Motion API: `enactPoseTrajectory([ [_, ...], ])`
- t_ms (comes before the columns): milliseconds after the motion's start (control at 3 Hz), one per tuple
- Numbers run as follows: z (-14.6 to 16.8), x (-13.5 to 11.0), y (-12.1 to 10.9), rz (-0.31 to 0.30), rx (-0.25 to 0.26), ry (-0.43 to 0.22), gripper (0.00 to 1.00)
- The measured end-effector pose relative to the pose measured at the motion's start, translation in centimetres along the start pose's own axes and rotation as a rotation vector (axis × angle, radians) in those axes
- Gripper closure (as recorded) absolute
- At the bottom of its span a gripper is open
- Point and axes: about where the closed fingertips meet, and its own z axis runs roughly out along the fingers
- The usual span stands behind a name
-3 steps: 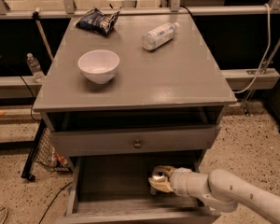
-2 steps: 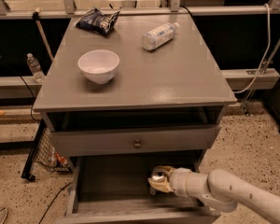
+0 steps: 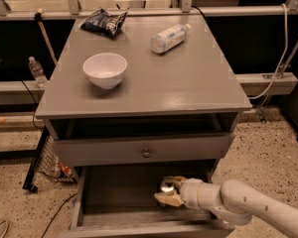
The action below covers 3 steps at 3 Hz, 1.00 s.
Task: Place redbull can into middle drawer
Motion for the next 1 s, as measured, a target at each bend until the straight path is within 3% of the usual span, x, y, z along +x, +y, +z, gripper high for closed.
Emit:
enactPoseTrajectory([
  [333,0.1,0.0,0.1,0.0,-0.003,-0.001,0.0],
  [1000,-1.4,0.2,-1.0,0.004,0.023,0.005,0.0],
])
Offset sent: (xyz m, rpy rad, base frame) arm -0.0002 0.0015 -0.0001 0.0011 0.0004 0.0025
